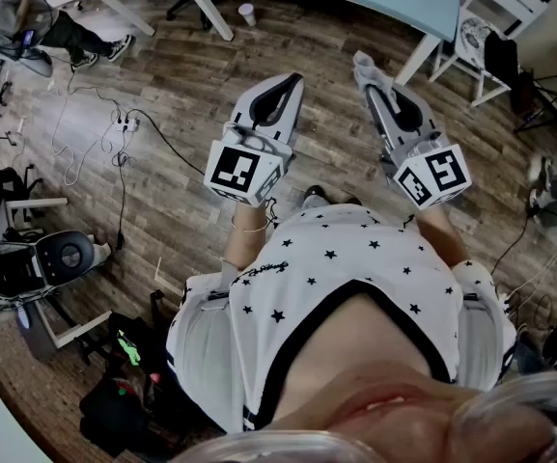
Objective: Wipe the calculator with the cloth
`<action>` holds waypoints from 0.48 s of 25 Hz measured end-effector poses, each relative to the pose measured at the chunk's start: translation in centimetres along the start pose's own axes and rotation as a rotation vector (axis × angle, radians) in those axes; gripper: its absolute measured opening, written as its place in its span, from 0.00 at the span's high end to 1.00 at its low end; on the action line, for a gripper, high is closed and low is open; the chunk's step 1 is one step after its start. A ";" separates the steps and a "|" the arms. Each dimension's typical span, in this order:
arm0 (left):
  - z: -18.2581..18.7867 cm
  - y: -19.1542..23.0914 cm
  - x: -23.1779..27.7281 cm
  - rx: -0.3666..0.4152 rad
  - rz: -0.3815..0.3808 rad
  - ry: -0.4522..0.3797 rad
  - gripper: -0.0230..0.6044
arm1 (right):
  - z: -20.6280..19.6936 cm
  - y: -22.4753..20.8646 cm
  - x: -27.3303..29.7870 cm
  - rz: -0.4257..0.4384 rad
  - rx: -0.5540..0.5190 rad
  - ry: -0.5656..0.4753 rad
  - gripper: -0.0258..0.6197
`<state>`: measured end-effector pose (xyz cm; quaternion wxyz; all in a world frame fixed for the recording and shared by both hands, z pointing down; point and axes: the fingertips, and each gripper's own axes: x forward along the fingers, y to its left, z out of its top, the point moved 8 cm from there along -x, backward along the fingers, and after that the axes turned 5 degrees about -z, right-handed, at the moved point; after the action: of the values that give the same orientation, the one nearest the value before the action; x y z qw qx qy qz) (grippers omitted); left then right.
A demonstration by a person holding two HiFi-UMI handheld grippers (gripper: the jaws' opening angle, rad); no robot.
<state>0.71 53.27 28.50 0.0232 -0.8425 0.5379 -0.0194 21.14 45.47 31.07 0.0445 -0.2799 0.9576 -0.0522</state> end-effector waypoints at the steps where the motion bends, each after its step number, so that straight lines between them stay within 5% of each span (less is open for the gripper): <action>1: -0.1 0.2 0.0 0.000 -0.001 -0.001 0.92 | 0.0 0.0 0.3 -0.002 0.001 -0.002 0.90; 12: -2.1 1.1 0.5 -0.034 -0.048 0.022 0.92 | -1.3 0.1 0.5 -0.064 0.048 0.017 0.90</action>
<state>-0.25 52.34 30.50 0.0026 -0.8552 0.5179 -0.0201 20.52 45.43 32.30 0.0414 -0.3086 0.9470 -0.0788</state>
